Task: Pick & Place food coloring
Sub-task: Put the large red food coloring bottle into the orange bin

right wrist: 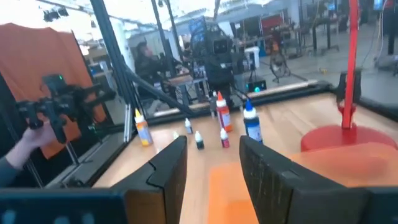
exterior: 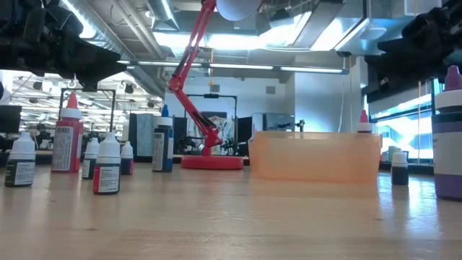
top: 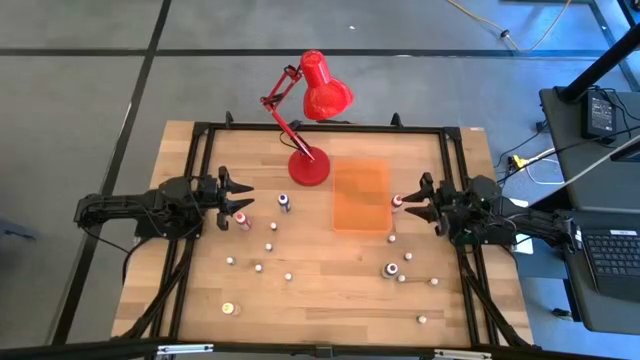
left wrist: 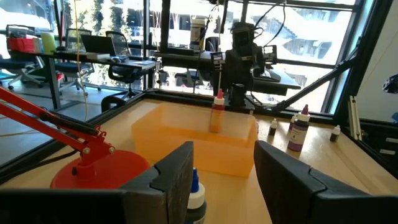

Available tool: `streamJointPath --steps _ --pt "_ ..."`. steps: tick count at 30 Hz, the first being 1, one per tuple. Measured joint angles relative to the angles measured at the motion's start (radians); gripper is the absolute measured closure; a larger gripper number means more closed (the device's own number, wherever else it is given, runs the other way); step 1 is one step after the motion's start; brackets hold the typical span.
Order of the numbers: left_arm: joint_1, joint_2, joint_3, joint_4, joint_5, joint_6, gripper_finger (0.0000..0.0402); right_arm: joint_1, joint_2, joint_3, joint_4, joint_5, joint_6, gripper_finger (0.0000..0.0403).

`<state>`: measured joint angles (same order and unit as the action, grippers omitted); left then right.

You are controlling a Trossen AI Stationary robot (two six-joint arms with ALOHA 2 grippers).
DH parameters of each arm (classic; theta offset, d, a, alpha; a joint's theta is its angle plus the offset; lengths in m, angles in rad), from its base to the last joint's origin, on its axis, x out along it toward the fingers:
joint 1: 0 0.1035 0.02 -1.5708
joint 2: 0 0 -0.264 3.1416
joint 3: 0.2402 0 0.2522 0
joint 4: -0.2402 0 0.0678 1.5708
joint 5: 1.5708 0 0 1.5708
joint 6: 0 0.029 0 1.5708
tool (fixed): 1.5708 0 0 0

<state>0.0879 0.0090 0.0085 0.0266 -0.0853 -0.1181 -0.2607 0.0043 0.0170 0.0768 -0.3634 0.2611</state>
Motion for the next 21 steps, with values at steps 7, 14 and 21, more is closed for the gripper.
streamJointPath --steps 7,14,21 --pt "0.0 0.0 0.0 0.0 0.0 0.0 0.024 0.0 0.0 0.0 0.064 0.11 0.012 0.0253" --pt "0.0 0.0 0.0 0.0 0.0 0.0 0.0238 0.0 0.0 0.0 0.016 0.189 0.005 0.0214" --pt "0.0 0.0 0.0 0.0 -0.001 0.0 0.0238 0.0 0.024 0.124 -0.108 0.2 -0.01 0.0109"
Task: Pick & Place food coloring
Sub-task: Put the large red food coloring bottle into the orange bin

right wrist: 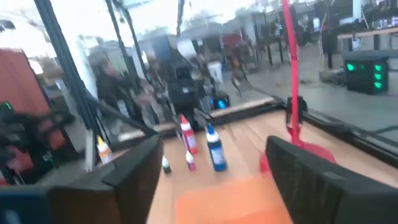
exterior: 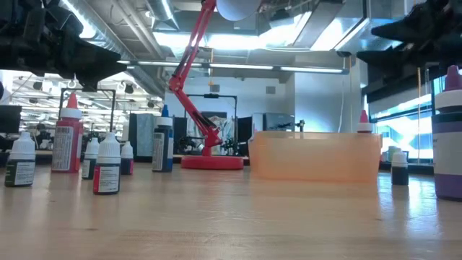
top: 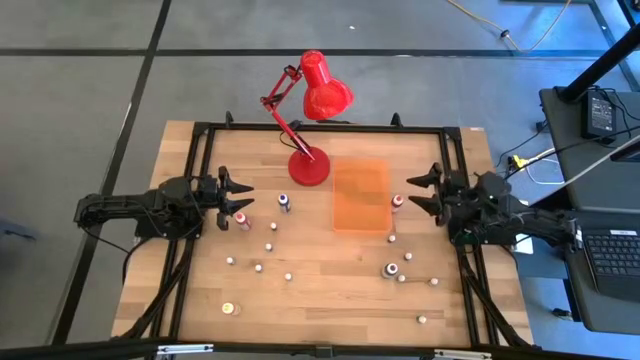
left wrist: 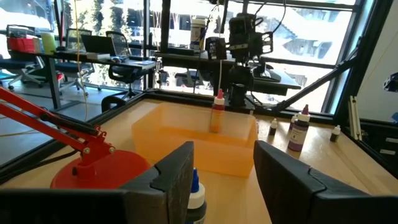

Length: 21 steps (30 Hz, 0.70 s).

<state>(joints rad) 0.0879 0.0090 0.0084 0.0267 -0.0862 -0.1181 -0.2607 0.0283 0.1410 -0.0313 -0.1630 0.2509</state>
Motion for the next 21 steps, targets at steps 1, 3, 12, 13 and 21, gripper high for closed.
streamJointPath --steps 1,3,12,13,21 --pt "0.0 0.0 0.0 0.0 0.0 0.0 0.0238 0.0 0.019 0.031 -0.057 0.017 -0.019 0.01" --pt "0.0 0.0 0.0 0.0 0.0 0.0 0.0237 0.0 0.082 0.097 -0.169 0.063 -0.025 0.0089" --pt "0.0 0.0 0.0 0.0 -0.006 0.0 0.0239 0.0 0.518 0.381 -0.439 0.263 -0.086 0.0081" --pt "0.0 0.0 0.0 0.001 -0.007 0.0 0.0238 0.0 0.564 0.413 -0.456 0.272 -0.087 0.0081" --pt "0.0 0.0 0.0 0.0 -0.007 0.0 0.024 0.017 0.783 0.566 -0.61 0.144 -0.183 0.0081"
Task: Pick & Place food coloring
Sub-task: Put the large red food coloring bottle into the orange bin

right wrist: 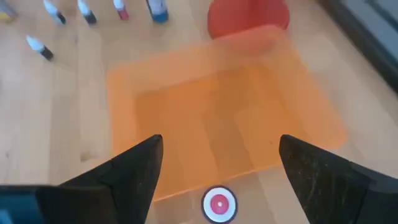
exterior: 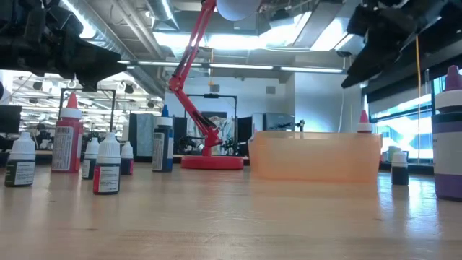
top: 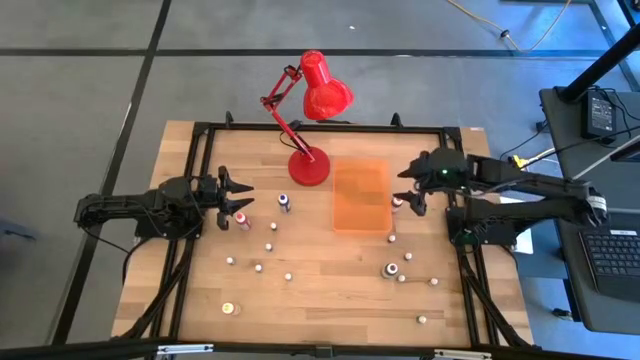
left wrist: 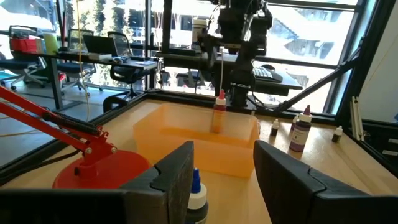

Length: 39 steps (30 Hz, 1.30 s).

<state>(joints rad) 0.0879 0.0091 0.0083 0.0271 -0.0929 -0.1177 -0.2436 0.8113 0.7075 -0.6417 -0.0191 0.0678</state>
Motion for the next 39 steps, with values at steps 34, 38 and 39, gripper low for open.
streamJointPath --steps 34,38,39 --pt "0.0 0.0 0.0 0.0 0.001 -0.001 0.0238 0.173 0.319 0.0 -0.127 0.22 0.032 0.0268" --pt "0.0 0.0 0.0 0.0 0.001 -0.002 0.024 0.173 0.318 0.0 -0.132 0.22 0.032 0.0287" --pt "0.0 0.0 0.0 0.0 0.001 -0.002 0.024 0.173 0.318 0.0 -0.132 0.221 0.032 0.0287"
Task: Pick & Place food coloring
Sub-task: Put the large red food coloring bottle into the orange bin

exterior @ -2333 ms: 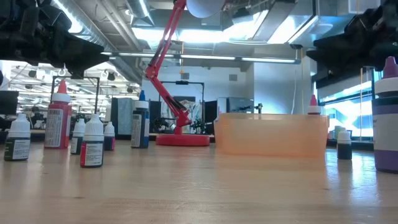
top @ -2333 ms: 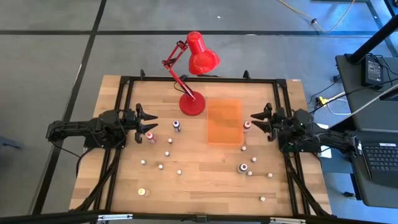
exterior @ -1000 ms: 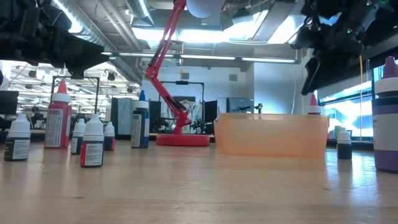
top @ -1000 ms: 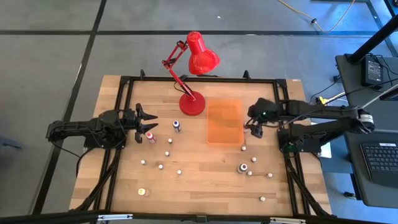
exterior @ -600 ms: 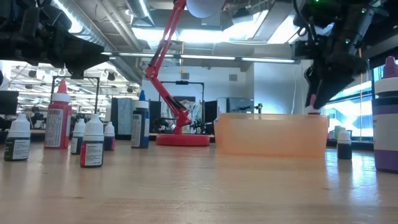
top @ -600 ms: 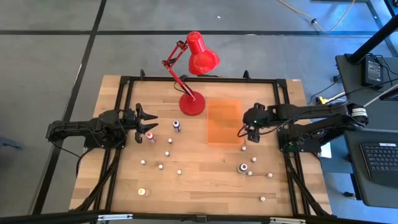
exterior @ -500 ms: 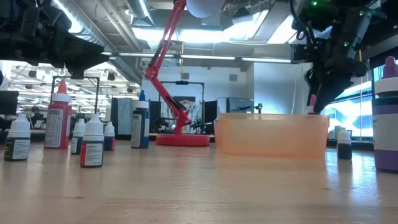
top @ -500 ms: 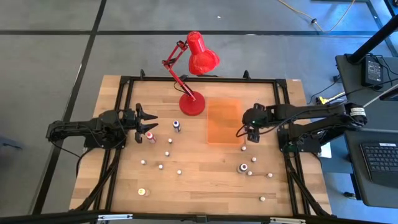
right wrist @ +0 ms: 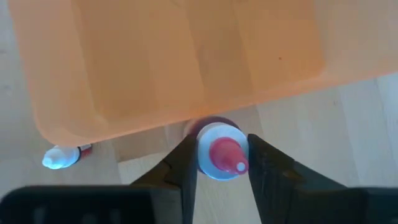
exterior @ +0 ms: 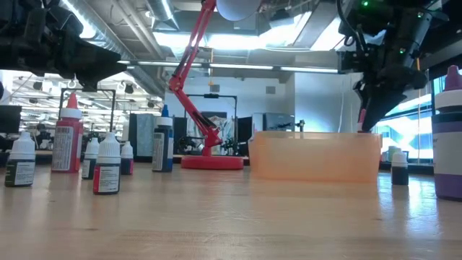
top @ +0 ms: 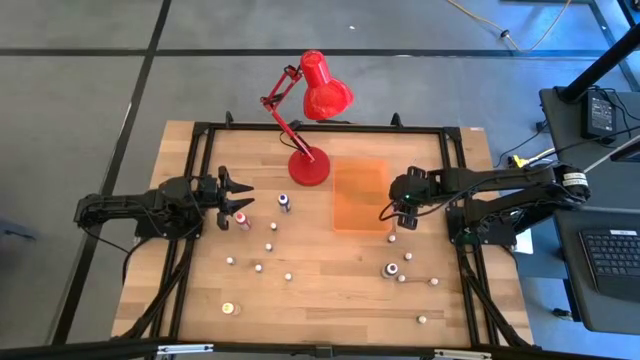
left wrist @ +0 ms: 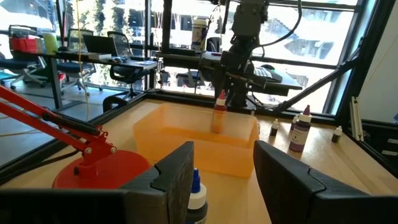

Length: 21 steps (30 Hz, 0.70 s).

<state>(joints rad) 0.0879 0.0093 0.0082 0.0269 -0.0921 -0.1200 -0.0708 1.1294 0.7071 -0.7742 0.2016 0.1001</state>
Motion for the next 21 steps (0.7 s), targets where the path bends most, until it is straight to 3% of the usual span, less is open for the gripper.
streamJointPath --steps 4,9,14,21 --pt "0.0 0.0 0.0 0.0 0.0 -0.004 0.0237 0.0 0.002 0.048 -0.094 0.048 0.003 0.0287" --pt "0.0 0.0 0.0 0.0 0.0 -0.024 0.0236 0.0 0.001 0.221 -0.206 0.112 0.001 0.0287" --pt "0.0 0.0 0.0 0.0 0.0 -0.024 0.0239 -0.022 0.007 0.355 -0.185 0.171 -0.031 0.0287" --pt "0.0 0.0 0.0 0.0 0.0 -0.026 0.0237 -0.098 0.07 0.358 -0.106 0.181 -0.135 0.0287"
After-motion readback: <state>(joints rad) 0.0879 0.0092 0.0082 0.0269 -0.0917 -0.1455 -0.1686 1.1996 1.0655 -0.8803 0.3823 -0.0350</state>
